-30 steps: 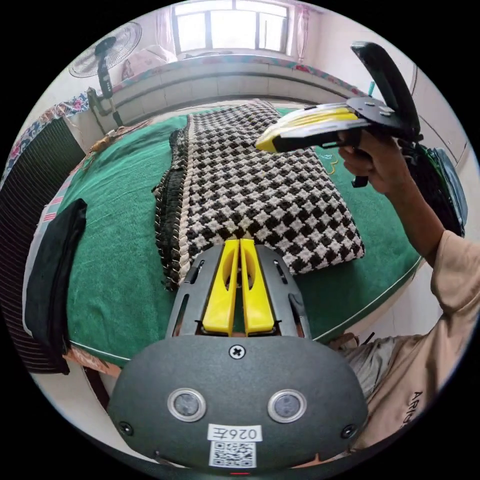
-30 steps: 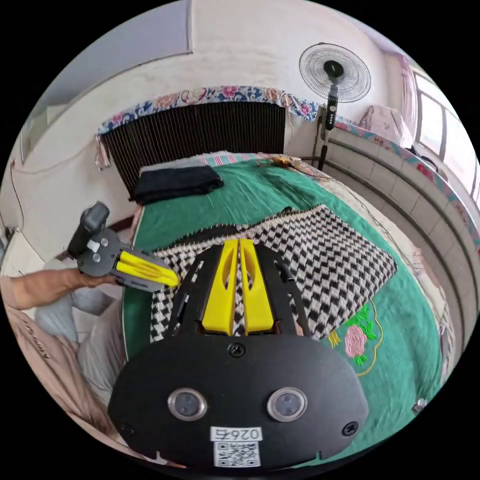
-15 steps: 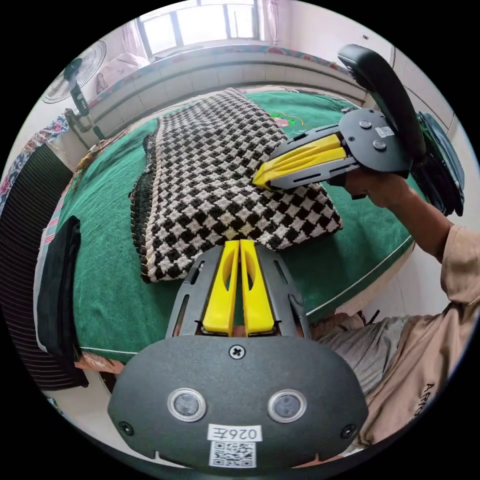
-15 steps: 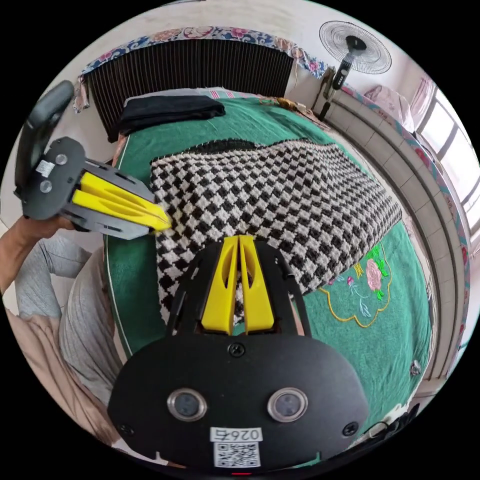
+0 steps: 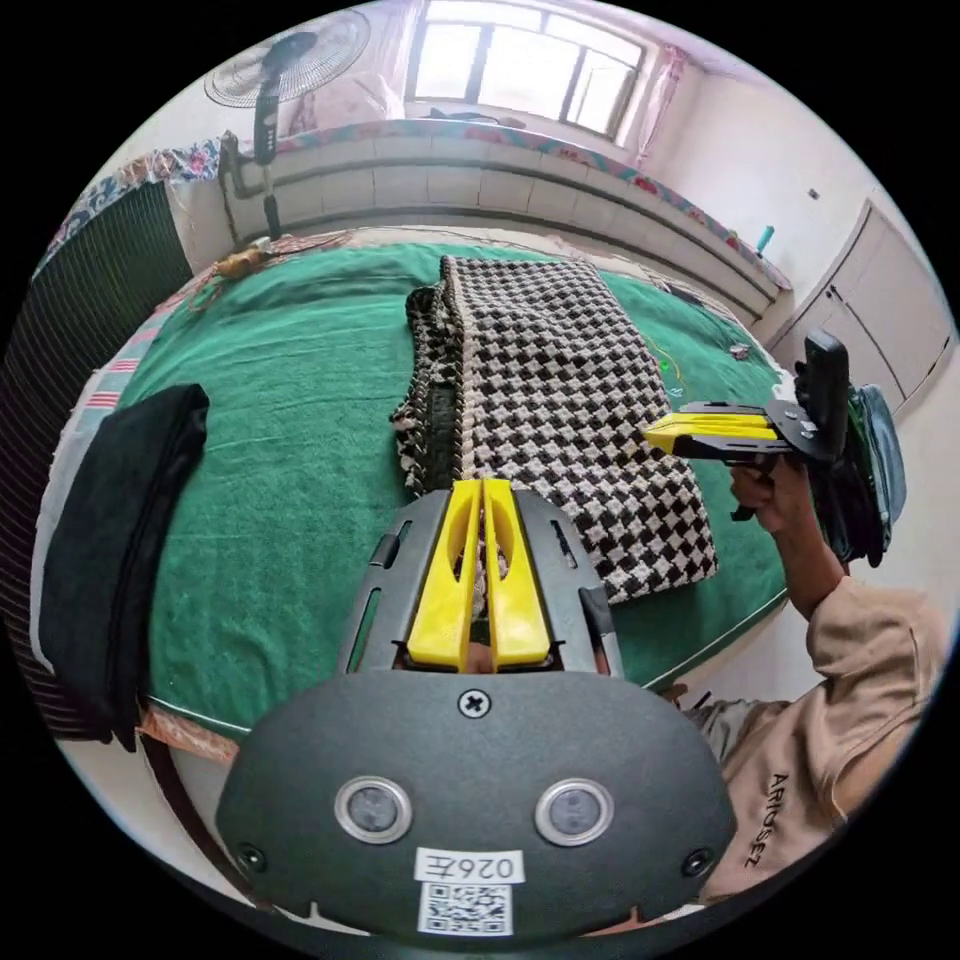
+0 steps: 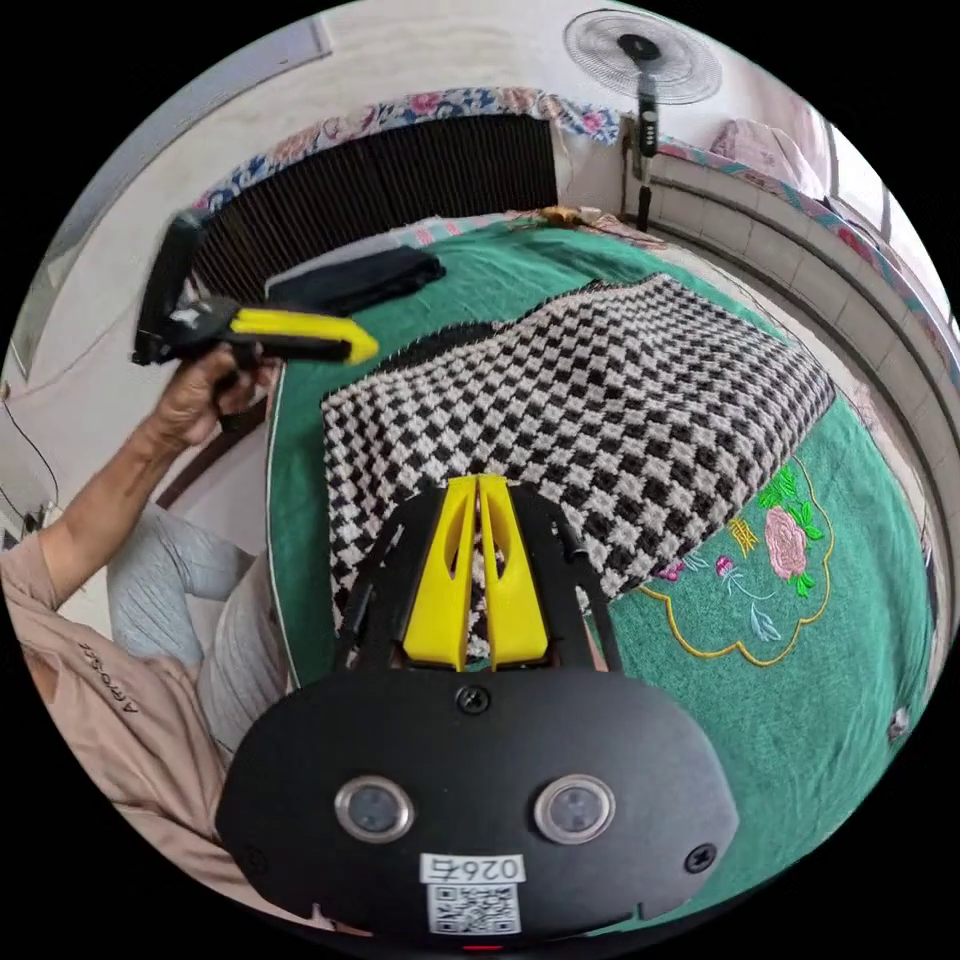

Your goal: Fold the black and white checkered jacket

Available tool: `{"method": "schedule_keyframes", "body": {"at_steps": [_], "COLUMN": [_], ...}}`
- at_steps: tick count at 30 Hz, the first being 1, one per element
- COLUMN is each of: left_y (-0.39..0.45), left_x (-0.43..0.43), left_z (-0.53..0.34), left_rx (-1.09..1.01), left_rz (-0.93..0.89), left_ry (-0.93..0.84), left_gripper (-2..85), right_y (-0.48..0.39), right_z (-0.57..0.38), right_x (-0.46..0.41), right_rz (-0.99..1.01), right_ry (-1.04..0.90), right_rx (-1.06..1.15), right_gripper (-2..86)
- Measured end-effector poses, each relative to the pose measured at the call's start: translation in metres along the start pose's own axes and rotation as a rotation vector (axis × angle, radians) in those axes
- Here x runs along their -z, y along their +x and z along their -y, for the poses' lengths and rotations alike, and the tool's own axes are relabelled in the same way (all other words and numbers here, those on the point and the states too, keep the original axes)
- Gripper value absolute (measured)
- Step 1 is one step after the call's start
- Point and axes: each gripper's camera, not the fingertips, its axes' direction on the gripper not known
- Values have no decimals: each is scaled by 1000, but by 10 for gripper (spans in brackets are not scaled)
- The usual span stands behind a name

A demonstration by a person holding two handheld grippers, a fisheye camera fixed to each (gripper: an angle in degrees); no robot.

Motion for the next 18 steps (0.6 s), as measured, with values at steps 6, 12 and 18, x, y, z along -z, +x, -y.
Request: {"method": "schedule_keyframes", "body": {"at_steps": [6,12,18], "left_y": [-38,-67,-65], "left_x": [26,-47,-64], "left_z": [13,43,35], "left_rx": [22,-30,-56], "left_rz": [93,36,-25], "left_ry": [238,-48,-67], "left_gripper": [33,200,211], "right_y": [114,212,230], "right_z": [-54,-92,-97], "right_x": [29,-1,8], "right_rz": [119,384,157], "right_ry": [251,316,430], "right_rx": [-390,-622,-696], "right_gripper": [35,16,91]}}
